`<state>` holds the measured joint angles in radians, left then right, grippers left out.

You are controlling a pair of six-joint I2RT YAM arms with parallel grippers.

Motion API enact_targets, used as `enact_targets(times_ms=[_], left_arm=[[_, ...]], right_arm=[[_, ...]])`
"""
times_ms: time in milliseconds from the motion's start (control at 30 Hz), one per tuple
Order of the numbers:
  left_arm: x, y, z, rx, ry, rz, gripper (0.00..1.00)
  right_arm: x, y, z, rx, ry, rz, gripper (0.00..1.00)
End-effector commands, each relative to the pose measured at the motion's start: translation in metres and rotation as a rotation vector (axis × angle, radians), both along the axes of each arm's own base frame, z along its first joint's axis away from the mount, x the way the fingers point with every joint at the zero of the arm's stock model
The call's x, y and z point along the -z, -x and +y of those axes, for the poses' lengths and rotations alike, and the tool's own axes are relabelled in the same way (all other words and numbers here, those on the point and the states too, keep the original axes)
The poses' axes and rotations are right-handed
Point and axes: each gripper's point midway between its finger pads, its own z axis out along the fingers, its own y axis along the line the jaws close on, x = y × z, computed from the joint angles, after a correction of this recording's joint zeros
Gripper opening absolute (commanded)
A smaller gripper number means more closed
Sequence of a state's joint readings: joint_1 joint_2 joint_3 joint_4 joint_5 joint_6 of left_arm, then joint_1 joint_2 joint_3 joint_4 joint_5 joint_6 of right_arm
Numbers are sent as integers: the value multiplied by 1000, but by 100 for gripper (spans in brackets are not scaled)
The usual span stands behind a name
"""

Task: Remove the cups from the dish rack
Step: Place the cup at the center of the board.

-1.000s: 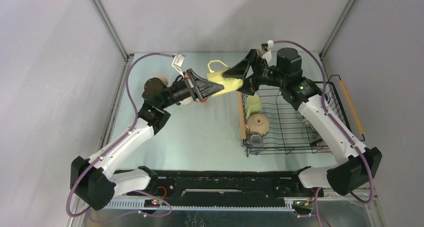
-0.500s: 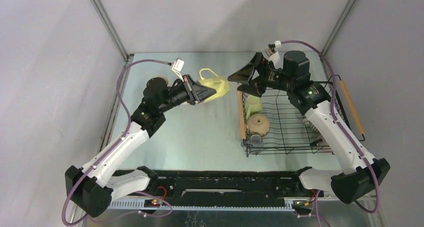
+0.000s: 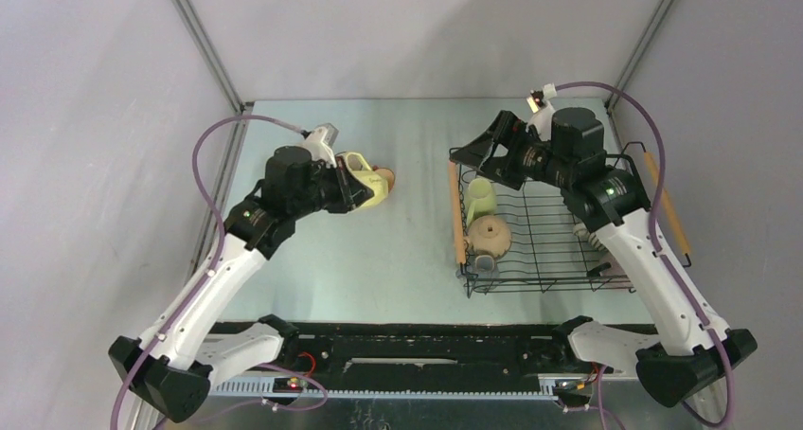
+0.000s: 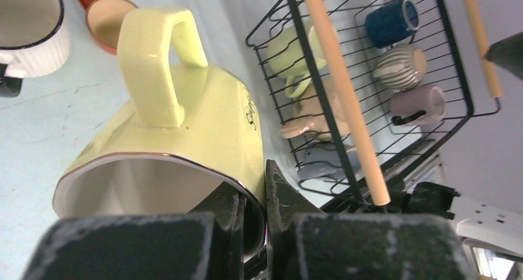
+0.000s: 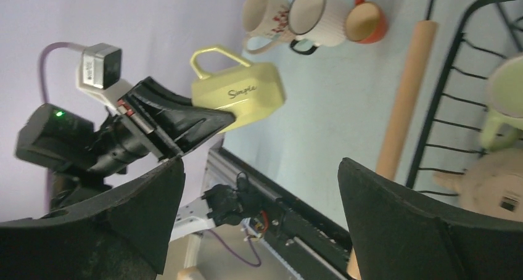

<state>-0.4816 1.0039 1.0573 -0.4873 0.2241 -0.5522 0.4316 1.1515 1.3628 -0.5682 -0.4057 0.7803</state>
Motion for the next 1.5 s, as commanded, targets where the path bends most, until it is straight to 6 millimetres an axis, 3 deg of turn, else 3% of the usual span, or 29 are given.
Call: enact_targets(times_ms=[0,233,500,767,1000,1233,1467], left_arm=[[-43,-14,7,7,-68,-137,0],[-27,-50,-20,45,-142,-43,0],[-7,-96,-54,45,-260,21,0],[31,-133,-85,51,-337,93,0],[58,-152,-108,75,-373,124,0],[98,-168,-110,43,-472,168,0],[117,-177,-117,58,-500,194,0]], right_arm=[[-15,0,-30,111,110,-106,100],[-33,10,-58,216,157,-176,100],[-39,23,-77,274,188,-193,100],[-41,35,-89,312,191,-196,100],[-39,42,-94,323,194,-186,100],[-38,47,-97,327,194,-182,100],[-35,48,-96,320,196,-173,100]])
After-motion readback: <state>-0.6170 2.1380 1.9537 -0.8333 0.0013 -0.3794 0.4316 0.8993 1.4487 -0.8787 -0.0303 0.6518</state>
